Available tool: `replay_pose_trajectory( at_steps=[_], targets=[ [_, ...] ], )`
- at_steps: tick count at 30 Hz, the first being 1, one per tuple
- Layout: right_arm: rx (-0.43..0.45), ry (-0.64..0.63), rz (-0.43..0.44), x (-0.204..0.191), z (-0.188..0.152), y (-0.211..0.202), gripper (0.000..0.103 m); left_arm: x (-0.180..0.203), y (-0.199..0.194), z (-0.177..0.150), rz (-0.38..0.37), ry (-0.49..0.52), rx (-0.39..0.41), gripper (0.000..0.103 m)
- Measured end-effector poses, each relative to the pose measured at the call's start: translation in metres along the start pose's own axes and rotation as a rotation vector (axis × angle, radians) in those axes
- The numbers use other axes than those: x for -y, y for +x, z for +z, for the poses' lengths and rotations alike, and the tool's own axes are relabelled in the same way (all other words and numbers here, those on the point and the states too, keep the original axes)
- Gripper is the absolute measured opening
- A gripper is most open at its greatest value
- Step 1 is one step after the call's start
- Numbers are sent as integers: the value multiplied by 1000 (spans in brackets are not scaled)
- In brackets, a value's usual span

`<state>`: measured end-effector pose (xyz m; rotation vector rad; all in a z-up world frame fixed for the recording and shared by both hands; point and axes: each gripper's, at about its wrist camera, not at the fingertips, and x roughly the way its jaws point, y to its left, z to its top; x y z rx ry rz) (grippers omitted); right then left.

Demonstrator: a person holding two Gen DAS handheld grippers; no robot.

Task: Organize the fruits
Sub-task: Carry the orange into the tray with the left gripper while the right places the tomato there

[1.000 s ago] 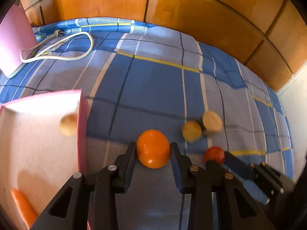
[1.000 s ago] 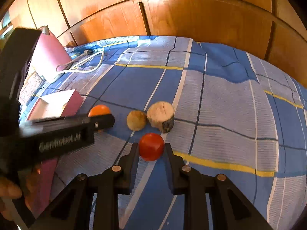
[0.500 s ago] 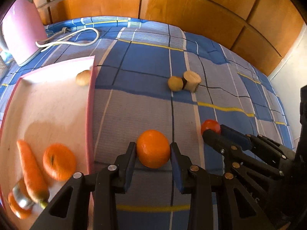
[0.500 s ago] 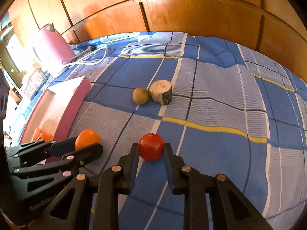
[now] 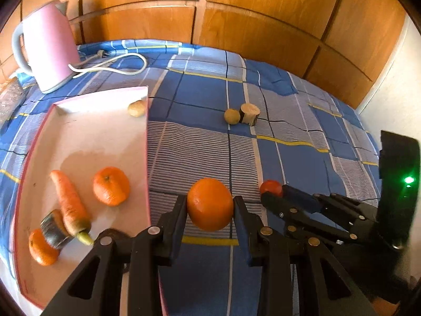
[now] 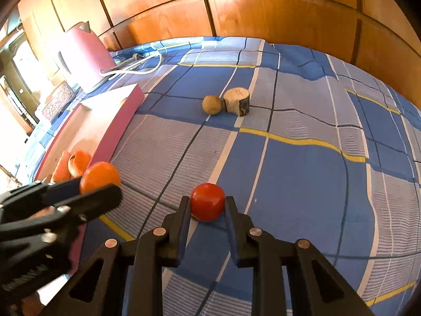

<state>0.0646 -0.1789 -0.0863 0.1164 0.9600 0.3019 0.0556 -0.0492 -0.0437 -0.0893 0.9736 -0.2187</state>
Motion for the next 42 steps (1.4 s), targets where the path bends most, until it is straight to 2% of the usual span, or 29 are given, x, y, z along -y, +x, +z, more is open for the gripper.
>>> replay_pose_trajectory(
  at_steps=[5, 12, 16, 22, 27, 36, 42],
  targets=[
    [-4, -23, -14, -5, -5, -1, 25, -7, -14, -10, 0, -16, 17, 35],
    [-7, 24, 6, 1, -6, 0, 25, -11, -24, -20, 0, -25, 37, 35],
    [-6, 3, -16, -5, -7, -1, 25, -16, -30, -22, -2, -43, 51, 35],
    [-4, -28, 2, -19, -6, -6, 25, -36, -41, -19, 4, -94, 76, 35],
    [10, -72, 26, -37, -2, -11, 25, -69, -56, -15, 35, -171, 114, 35],
    [27, -154, 140, -78, 10, -20, 25, -128, -69, -20, 149, -294, 157, 35],
    [26, -225, 187, -110, 29, -17, 25, -144, -68, -25, 197, -312, 155, 36]
  ],
)
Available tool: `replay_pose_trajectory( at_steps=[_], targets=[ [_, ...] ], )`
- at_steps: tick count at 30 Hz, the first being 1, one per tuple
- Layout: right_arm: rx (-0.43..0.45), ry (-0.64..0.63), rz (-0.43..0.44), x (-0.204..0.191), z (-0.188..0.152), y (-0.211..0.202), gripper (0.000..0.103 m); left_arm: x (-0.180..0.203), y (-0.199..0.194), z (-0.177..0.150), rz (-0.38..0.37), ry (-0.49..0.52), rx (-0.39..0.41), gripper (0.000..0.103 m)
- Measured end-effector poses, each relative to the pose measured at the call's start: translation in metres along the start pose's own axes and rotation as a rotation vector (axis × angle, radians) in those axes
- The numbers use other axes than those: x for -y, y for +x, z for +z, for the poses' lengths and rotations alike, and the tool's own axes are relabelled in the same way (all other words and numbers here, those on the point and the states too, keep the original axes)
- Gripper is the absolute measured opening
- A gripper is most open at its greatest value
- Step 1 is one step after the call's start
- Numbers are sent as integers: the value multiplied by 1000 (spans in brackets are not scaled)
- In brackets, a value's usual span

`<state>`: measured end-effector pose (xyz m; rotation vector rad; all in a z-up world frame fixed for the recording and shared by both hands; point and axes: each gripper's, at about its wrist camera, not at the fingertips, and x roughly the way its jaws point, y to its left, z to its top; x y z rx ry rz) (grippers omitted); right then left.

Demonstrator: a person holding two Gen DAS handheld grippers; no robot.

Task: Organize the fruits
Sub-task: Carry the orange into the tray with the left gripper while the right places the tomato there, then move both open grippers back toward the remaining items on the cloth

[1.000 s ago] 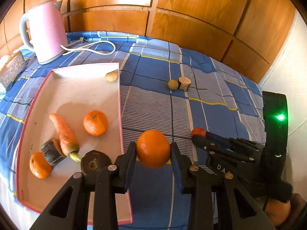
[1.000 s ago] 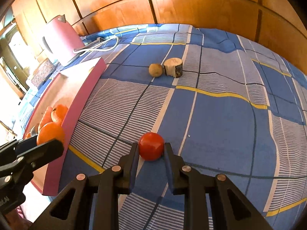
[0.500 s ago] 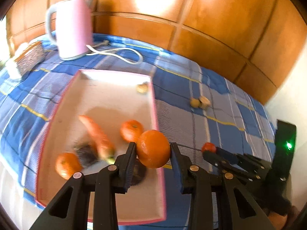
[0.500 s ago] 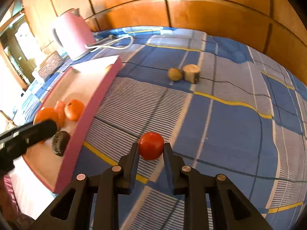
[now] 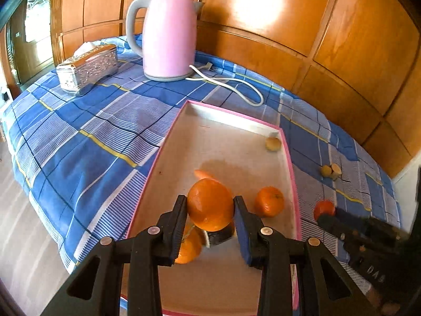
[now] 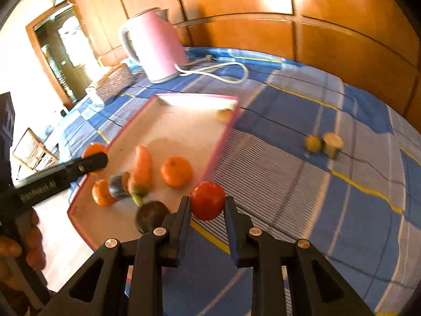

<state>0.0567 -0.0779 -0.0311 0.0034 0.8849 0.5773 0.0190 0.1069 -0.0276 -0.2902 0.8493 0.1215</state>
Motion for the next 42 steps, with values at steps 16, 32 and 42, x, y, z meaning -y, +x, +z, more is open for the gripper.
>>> replay_pose_trajectory(
  at_steps=[16, 32, 42],
  targets=[
    [5, -29, 42, -27, 44, 29, 25, -6, 14, -1, 1, -1, -20, 36],
    [-18, 26, 76, -25, 32, 39, 32, 3, 8, -4, 1, 17, -3, 48],
    [10, 65, 25, -13, 15, 19, 34, 17, -5, -6, -33, 34, 17, 51]
  ],
)
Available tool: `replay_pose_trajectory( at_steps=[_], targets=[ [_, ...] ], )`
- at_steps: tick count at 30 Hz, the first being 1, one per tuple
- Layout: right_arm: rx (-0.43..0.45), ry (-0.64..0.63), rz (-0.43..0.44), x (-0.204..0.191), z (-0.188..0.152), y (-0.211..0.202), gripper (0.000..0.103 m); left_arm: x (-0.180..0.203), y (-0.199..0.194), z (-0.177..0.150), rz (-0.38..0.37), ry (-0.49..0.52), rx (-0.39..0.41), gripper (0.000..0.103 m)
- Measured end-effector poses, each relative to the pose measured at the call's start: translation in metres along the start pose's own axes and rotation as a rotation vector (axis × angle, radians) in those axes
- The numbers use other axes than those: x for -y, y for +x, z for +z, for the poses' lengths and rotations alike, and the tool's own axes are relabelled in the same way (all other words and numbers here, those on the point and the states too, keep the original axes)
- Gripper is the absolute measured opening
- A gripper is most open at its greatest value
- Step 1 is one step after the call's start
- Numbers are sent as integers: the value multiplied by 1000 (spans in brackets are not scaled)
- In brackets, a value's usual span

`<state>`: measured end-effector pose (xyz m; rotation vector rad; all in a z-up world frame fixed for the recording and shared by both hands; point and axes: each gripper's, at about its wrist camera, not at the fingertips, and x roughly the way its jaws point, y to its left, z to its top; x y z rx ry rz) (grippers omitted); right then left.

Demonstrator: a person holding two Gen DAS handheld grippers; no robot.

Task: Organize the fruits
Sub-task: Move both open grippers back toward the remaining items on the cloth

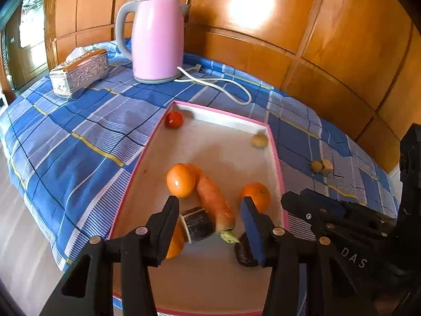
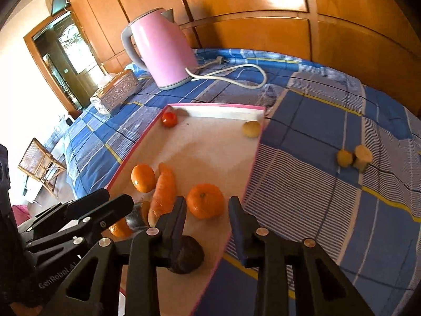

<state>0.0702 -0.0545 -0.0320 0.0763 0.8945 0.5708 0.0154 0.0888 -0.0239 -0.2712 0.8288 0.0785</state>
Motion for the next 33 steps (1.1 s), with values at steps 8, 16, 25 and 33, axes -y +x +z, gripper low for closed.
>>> replay_pose_trajectory(
  at_steps=[8, 16, 25, 33],
  targets=[
    [24, 30, -47, 16, -10, -15, 34, 20, -7, -5, -15, 62, 9, 53],
    [53, 65, -94, 37, -18, -30, 34, 43, -10, -10, -36, 121, 2, 53],
    [80, 95, -148, 58, -24, -42, 34, 69, -13, -16, -61, 193, -6, 53],
    [85, 157, -182, 83, -33, -50, 34, 85, -11, -20, -77, 239, -18, 53]
  ],
)
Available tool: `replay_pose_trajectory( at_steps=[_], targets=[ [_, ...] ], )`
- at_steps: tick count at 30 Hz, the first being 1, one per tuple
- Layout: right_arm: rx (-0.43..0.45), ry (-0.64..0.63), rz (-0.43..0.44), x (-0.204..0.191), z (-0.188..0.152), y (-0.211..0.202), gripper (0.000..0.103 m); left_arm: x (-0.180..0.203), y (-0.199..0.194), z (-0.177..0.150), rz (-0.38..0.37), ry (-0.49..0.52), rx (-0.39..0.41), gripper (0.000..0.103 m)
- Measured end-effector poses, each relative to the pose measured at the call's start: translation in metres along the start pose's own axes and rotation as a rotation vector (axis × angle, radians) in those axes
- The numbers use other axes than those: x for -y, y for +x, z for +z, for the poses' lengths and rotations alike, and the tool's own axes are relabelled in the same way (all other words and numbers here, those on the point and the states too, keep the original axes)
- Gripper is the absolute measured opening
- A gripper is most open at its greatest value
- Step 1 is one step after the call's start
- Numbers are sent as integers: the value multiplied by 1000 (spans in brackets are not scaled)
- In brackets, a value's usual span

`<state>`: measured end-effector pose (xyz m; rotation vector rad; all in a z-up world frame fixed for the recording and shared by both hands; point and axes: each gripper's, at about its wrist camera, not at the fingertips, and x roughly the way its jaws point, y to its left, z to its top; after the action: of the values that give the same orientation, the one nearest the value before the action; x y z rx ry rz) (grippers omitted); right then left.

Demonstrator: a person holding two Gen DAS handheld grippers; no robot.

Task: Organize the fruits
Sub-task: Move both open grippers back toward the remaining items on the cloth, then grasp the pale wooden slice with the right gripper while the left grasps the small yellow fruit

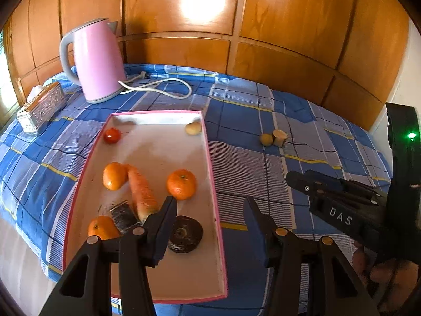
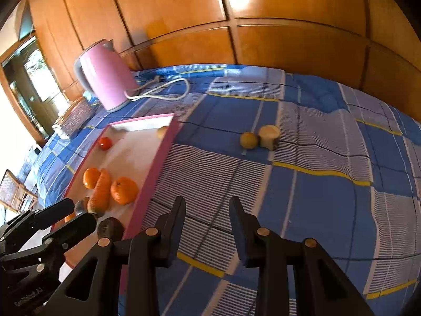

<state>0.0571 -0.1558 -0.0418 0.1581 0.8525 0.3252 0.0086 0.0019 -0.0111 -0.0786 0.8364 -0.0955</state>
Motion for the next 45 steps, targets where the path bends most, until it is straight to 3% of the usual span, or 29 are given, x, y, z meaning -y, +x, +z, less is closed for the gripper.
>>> replay_pose_trajectory(
  at_steps=[23, 31, 45],
  targets=[
    [9, 115, -72, 62, 1, 9, 34, 28, 31, 0, -52, 69, -89, 53],
    [16, 132, -65, 79, 31, 26, 30, 34, 47, 7, -98, 69, -122, 53],
    [-50, 222, -15, 88, 80, 94, 34, 41, 78, 28, -152, 57, -162, 53]
  ],
)
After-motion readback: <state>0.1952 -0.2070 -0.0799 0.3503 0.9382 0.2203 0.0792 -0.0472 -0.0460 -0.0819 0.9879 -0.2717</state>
